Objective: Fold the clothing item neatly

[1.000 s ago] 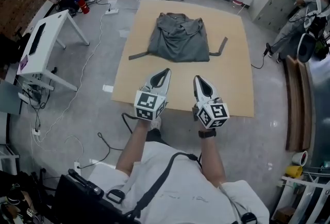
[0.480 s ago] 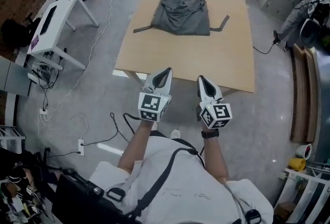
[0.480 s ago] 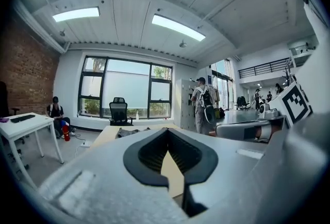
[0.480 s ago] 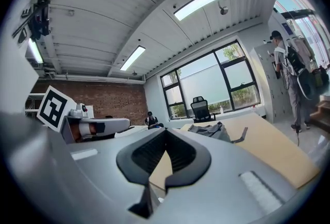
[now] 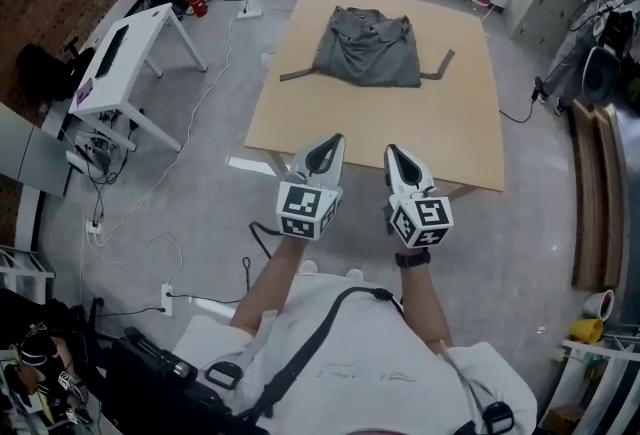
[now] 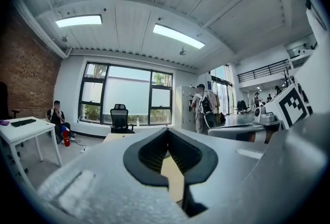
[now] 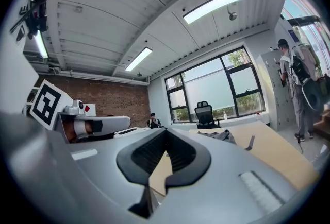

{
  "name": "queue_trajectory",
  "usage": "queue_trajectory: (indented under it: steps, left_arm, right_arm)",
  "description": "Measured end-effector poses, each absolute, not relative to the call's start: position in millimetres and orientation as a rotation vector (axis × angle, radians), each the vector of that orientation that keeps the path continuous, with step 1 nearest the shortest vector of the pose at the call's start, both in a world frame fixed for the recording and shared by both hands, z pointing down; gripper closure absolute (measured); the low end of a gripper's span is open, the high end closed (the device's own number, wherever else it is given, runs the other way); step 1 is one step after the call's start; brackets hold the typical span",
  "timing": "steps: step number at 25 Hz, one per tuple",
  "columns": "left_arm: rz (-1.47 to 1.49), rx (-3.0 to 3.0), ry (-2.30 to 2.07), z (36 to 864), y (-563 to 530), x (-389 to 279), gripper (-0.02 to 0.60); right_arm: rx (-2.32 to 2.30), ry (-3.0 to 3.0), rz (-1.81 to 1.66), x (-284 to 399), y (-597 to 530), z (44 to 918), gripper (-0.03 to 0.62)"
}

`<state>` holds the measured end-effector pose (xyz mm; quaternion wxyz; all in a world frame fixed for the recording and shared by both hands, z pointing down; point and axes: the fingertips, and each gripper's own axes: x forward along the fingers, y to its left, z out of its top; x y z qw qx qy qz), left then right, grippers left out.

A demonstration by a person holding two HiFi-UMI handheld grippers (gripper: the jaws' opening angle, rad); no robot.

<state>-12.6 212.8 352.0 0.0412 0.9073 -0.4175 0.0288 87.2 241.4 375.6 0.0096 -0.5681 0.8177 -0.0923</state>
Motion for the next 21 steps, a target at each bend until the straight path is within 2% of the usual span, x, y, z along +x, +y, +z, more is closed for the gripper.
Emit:
queue_trajectory:
  steps: [6, 21]
  left_arm:
    - [0.085, 2.798, -1.286, 349, 210, -31, 0.581]
    - [0.095, 2.746, -1.312, 363, 191, -60, 0.581]
  right_arm:
    - [-1.768, 2.562, -0.256, 57, 243, 373, 0.589]
    - [-1.835, 2.526, -0.295, 55, 230, 383, 0.589]
